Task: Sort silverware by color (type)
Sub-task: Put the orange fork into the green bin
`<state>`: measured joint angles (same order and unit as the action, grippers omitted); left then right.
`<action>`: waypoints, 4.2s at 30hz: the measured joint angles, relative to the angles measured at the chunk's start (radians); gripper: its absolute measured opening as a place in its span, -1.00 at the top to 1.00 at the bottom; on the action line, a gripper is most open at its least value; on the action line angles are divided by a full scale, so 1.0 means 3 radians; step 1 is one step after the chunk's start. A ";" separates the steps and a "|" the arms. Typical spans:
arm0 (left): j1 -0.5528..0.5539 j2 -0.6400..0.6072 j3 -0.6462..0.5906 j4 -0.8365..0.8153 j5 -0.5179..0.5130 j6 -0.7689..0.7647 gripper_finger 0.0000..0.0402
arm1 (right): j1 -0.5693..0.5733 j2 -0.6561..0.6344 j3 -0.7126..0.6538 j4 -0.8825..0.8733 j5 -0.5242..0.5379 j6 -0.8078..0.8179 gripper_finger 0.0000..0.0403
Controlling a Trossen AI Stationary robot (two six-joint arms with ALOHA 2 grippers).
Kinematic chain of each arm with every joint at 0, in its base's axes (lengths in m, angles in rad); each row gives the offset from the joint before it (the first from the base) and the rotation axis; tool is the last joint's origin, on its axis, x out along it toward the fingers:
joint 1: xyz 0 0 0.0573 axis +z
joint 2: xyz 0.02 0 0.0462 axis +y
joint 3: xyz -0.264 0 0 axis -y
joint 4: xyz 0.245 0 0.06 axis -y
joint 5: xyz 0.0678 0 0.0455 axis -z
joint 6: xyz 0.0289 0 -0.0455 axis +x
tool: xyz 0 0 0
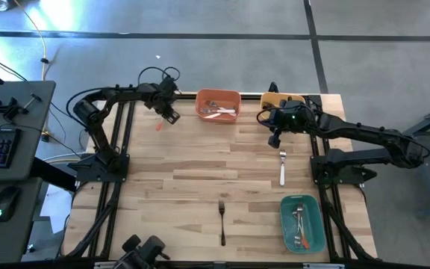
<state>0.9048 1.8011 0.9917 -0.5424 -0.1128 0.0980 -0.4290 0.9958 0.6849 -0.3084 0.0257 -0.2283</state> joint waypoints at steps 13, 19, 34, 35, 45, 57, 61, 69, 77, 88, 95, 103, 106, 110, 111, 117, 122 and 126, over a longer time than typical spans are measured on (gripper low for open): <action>-0.0450 -0.0226 -0.0002 -0.0296 -0.0054 0.0303 0.97 | 0.0000 0.0000 -0.0006 -0.0169 -0.0067 -0.0037 1.00; -0.0526 -0.0682 -0.0208 0.0013 0.0259 0.0300 0.99 | 0.0000 -0.0011 -0.0360 0.0307 -0.0121 -0.0025 1.00; -0.1181 -0.1890 -0.2061 0.4066 0.1806 -0.0619 0.99 | 0.0215 0.0008 -0.1249 0.2399 -0.0759 0.0711 0.89; -0.1261 -0.1859 -0.2088 0.4276 0.1805 -0.0660 0.99 | 0.0297 0.0033 -0.1249 0.2538 -0.0757 0.0711 0.85; -0.1870 -0.1412 -0.2072 0.5615 0.1554 -0.0638 1.00 | 0.0988 0.0795 -0.1180 0.3996 -0.0470 0.0607 0.32; -0.2276 -0.0639 -0.1670 0.6137 0.1381 -0.0450 1.00 | 0.1113 0.1795 -0.0381 0.4036 -0.0465 0.0678 0.08; -0.2353 -0.0566 -0.1606 0.6182 0.1376 -0.0486 1.00 | 0.1113 0.1945 -0.0224 0.4037 -0.0347 0.0675 0.08; -0.2514 -0.0561 -0.1591 0.6268 0.1177 -0.0348 1.00 | 0.1131 0.2010 -0.0081 0.4037 -0.0337 0.0614 0.12; -0.2605 -0.0559 -0.1545 0.6254 0.1059 -0.0312 1.00 | 0.1164 0.2010 -0.0074 0.4064 -0.0346 0.0586 0.30; -0.2631 -0.0544 -0.1469 0.6162 0.1014 -0.0244 1.00 | 0.1174 0.2010 -0.0075 0.4064 -0.0371 0.0534 0.74; -0.2631 -0.0544 -0.1465 0.6095 0.1009 -0.0287 0.89 | 0.1174 0.2010 -0.0078 0.4036 -0.0370 0.0510 0.93; -0.2553 -0.0543 -0.1465 0.5819 0.1038 -0.0351 0.72 | 0.1172 0.2004 -0.0080 0.4013 -0.0273 0.0497 0.98; -0.2509 -0.0545 -0.1464 0.5744 0.1048 -0.0337 0.67 | 0.1170 0.1984 -0.0080 0.3971 -0.0262 0.0498 0.99; -0.2457 -0.0547 -0.1463 0.5715 0.1076 -0.0269 0.64 | 0.1170 0.1871 -0.0081 0.3813 -0.0185 0.0499 0.99; -0.2446 -0.0547 -0.1461 0.5710 0.1113 -0.0237 0.64 | 0.1170 0.1827 -0.0081 0.3744 -0.0158 0.0499 0.99; -0.2347 -0.0542 -0.1471 0.5408 0.1518 -0.0062 0.67 | 0.1234 0.1308 -0.0075 0.2980 0.0007 0.0607 1.00; -0.2270 -0.0540 -0.1472 0.5252 0.1479 -0.0057 0.72 | 0.1541 0.0720 -0.0076 0.1925 0.0439 0.0970 1.00; -0.2265 -0.0542 -0.1472 0.5259 0.1480 -0.0111 0.76 | 0.1922 0.0364 -0.0078 0.1069 0.0840 0.1864 1.00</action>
<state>0.2253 1.6386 0.5503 1.0353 0.3313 0.0647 0.1477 1.1050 0.6617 0.0123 0.2776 0.3308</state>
